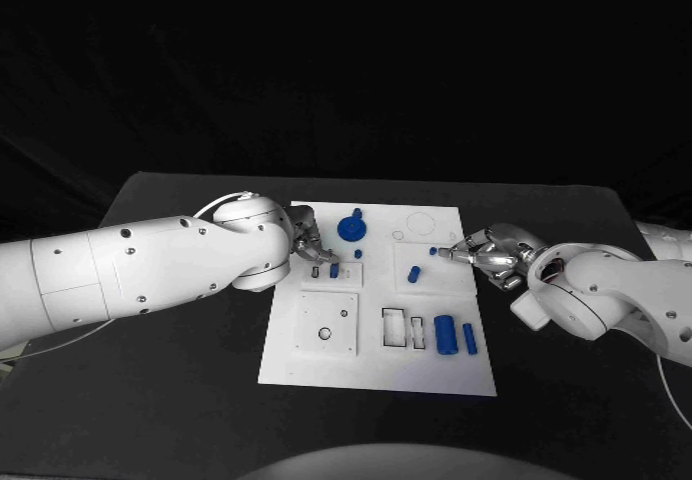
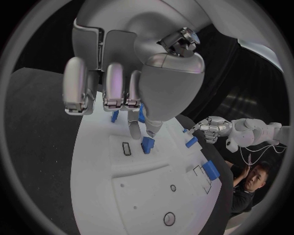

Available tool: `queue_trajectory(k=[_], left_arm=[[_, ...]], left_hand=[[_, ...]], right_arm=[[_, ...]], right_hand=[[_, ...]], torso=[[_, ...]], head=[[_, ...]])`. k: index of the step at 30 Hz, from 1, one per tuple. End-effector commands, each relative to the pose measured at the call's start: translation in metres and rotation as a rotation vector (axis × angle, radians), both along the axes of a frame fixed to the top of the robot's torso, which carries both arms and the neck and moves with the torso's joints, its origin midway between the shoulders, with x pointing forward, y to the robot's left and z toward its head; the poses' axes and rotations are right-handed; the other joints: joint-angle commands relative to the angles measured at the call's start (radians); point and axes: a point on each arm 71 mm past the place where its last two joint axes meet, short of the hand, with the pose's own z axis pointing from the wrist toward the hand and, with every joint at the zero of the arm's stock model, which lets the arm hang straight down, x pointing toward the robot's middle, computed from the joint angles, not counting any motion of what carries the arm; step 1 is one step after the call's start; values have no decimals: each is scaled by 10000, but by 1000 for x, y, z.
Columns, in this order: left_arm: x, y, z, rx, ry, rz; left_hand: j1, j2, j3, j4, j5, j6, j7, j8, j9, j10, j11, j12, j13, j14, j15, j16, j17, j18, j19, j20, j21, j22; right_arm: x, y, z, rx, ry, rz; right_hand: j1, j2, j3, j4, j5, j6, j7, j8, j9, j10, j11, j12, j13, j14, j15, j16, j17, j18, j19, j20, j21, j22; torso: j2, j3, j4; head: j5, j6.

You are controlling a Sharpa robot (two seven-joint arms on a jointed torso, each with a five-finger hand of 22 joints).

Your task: Assemble the parts on the task board

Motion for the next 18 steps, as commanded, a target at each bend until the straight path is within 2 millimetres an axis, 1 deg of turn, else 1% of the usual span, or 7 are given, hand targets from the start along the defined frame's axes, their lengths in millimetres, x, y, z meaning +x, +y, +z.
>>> queue_trajectory(k=[1, 3, 5, 7, 18], left_arm=[[-1, -2, -1, 89, 279, -143], [-1, -2, -2, 128, 327, -156], [-1, -2, -2, 162, 366, -153], [-1, -2, -2, 197, 400, -148], [-2, 0, -3, 277, 542, -162]], left_hand=[[-119, 17, -79, -3, -35, 56, -32, -71, -15, 1060, -11, -36, 2623, 1060, -46, 25, 2634, -149, 1070, -68, 24, 2634], [-129, 19, -87, -3, -37, 58, -31, -72, -15, 1060, -10, -36, 2623, 1060, -46, 25, 2634, -149, 1070, -68, 24, 2634], [-148, 21, -101, -4, -39, 59, -30, -73, -16, 1060, -7, -36, 2623, 1060, -46, 25, 2634, -149, 1070, -67, 24, 2634], [-148, 21, -101, -4, -39, 59, -30, -73, -16, 1060, -7, -36, 2623, 1060, -46, 25, 2634, -149, 1070, -67, 24, 2634], [-157, 22, -112, -8, -39, 60, -31, -75, -17, 1060, -7, -36, 2623, 1060, -46, 25, 2634, -149, 1070, -67, 24, 2634]], right_arm=[[0, 1, 0, -35, -61, 127], [0, 2, 0, -33, -56, 138], [0, 2, 0, -32, -53, 144], [0, 2, 0, -32, -53, 147], [0, 2, 0, -33, -52, 144]], right_hand=[[24, 98, -54, -22, -49, -44, 34, 51, -9, 1028, 77, 28, 2634, 1026, 72, 41, 2629, -66, 1029, 76, 45, 2632], [24, 98, -54, -22, -49, -44, 34, 51, -9, 1028, 77, 28, 2634, 1026, 72, 41, 2629, -66, 1029, 76, 45, 2632], [24, 98, -54, -22, -49, -44, 34, 51, -9, 1028, 77, 28, 2634, 1026, 72, 41, 2629, -66, 1029, 76, 45, 2632], [24, 98, -54, -22, -49, -44, 34, 51, -9, 1028, 77, 28, 2634, 1026, 72, 41, 2629, -66, 1029, 76, 45, 2632], [24, 98, -54, -22, -49, -44, 34, 51, -9, 1028, 77, 28, 2634, 1026, 72, 41, 2629, -66, 1029, 76, 45, 2632]], torso=[[3, 1, 8], [3, -3, 7], [1, 4, 5], [-2, -1, 0], [4, -1, 6]], head=[[17, 3], [21, 10], [12, 2], [16, -4], [12, -6]])
